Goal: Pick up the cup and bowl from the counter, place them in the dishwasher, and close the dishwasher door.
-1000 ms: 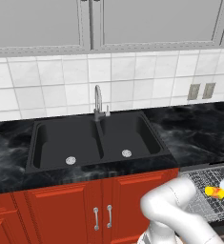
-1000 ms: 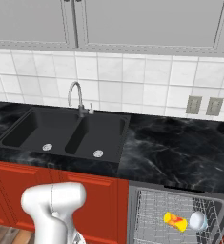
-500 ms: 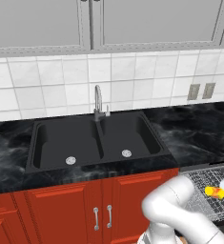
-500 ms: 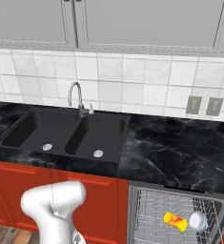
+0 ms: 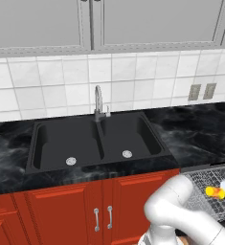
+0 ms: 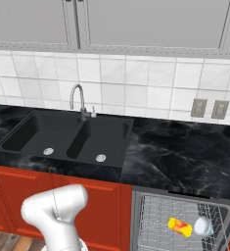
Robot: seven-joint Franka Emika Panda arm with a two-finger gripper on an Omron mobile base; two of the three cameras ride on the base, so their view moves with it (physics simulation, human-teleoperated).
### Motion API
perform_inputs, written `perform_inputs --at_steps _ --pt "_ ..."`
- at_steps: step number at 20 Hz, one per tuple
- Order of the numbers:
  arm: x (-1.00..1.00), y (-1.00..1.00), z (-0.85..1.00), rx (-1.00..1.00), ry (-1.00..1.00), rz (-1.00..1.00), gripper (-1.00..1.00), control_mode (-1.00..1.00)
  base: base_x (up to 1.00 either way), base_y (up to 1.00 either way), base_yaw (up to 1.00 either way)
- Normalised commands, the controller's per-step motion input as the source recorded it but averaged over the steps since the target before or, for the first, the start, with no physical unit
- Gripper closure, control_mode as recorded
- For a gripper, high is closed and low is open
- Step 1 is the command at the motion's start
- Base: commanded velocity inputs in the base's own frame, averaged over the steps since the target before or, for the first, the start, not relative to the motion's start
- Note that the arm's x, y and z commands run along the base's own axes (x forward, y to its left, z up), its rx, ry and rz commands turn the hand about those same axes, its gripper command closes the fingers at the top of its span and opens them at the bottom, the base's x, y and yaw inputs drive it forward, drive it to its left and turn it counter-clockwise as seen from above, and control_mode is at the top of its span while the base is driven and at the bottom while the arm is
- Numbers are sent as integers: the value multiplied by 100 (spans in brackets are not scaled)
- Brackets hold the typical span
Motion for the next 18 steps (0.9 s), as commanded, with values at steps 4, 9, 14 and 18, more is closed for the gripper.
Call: perform_inputs --at_steps 4,9,14,18 --pt "100 -13 -30 4 -14 15 -100 -100 0 0 0" --pt "100 -10 -23 1 -15 16 -100 -100 0 0 0" --pt "100 -11 -20 0 -15 16 -100 -100 0 0 0" --pt "100 -15 -28 0 -15 15 -100 -100 0 0 0"
